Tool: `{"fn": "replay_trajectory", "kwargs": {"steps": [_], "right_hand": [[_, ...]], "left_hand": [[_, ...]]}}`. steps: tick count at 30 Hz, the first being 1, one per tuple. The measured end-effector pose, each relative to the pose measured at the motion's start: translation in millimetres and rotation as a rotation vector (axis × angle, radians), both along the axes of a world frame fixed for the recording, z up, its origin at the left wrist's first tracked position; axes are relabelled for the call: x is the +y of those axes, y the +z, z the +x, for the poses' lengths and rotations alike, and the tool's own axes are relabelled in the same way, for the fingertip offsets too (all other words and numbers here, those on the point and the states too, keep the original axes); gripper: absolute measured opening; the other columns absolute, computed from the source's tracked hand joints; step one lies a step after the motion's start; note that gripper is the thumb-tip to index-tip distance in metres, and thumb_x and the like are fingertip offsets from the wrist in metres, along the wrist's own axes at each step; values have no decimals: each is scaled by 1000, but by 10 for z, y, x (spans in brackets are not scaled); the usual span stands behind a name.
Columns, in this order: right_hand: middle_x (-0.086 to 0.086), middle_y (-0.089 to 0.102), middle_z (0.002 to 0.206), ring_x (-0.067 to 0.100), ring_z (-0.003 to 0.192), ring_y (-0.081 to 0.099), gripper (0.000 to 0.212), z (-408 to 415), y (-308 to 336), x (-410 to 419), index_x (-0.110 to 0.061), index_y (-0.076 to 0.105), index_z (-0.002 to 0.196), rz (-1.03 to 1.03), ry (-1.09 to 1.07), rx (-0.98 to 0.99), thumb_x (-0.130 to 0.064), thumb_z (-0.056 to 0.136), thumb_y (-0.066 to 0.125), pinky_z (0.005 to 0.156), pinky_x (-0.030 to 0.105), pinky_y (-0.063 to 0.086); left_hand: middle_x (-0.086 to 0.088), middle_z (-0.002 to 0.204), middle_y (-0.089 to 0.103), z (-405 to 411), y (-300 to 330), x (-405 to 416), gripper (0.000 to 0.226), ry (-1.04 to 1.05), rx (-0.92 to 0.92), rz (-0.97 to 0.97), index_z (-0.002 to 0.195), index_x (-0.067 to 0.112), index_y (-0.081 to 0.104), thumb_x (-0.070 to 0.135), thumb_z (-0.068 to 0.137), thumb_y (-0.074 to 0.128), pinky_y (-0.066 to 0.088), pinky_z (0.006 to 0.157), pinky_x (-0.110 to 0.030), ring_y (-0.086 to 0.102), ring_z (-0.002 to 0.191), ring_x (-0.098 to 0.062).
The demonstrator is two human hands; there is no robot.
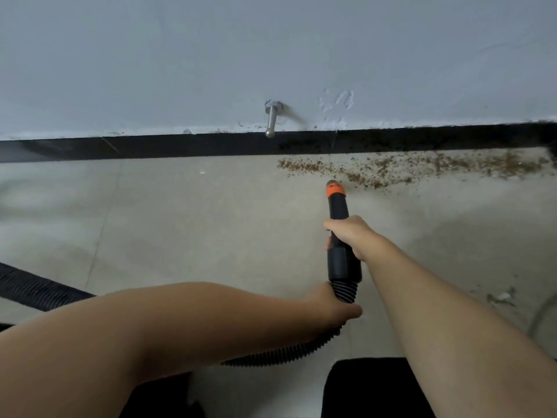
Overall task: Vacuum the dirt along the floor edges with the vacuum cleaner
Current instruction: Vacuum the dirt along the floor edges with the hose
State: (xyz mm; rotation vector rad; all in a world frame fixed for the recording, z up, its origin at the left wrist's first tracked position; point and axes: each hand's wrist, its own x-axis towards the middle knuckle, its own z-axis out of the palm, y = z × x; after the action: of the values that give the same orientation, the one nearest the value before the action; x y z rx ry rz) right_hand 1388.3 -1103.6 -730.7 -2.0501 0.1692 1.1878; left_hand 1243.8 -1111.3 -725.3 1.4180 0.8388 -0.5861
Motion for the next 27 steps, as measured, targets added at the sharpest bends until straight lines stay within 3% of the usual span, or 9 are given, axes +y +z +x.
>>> {"fn": "replay_trajectory", "kwargs": {"steps": [5,9,13,20,27], "right_hand": [[6,61,44,19,43,61,16,150,-47,-369,-2,53,94,-62,-30,-64,-10,81,59,52,27,49],[10,62,52,19,41,61,19,300,-36,-645,-1,52,98,-73,-133,-54,-8,82,60,46,24,49],[11,61,58,20,43,61,21,418,-11,-664,0,52,101,-67,-184,-39,-8,84,61,49,28,49],[6,62,47,19,44,62,14,369,-5,-423,-5,52,93,-50,-108,-21,-9,83,61,54,30,52],[11,65,61,22,50,63,28,225,-25,-13,-2,53,108,-39,39,-20,-11,82,59,56,29,52]], "left_hand": [[-3,66,44,171,-64,-352,24,-15,-50,-28,74,17,41,20,84,62,47,62,-34,49,61,-20],[-5,72,44,287,-82,-479,24,-89,-78,-56,74,18,40,20,85,61,45,68,-37,50,75,-21],[-9,80,50,392,-27,-450,18,-81,-69,-52,78,16,44,21,84,61,46,68,-35,52,74,-22],[-8,81,52,310,-62,-311,18,3,-58,-86,85,14,47,22,81,63,46,66,-34,52,71,-23],[-4,68,51,167,-110,-75,17,138,-94,-94,74,17,47,19,80,63,45,60,-29,49,55,-17]]}}
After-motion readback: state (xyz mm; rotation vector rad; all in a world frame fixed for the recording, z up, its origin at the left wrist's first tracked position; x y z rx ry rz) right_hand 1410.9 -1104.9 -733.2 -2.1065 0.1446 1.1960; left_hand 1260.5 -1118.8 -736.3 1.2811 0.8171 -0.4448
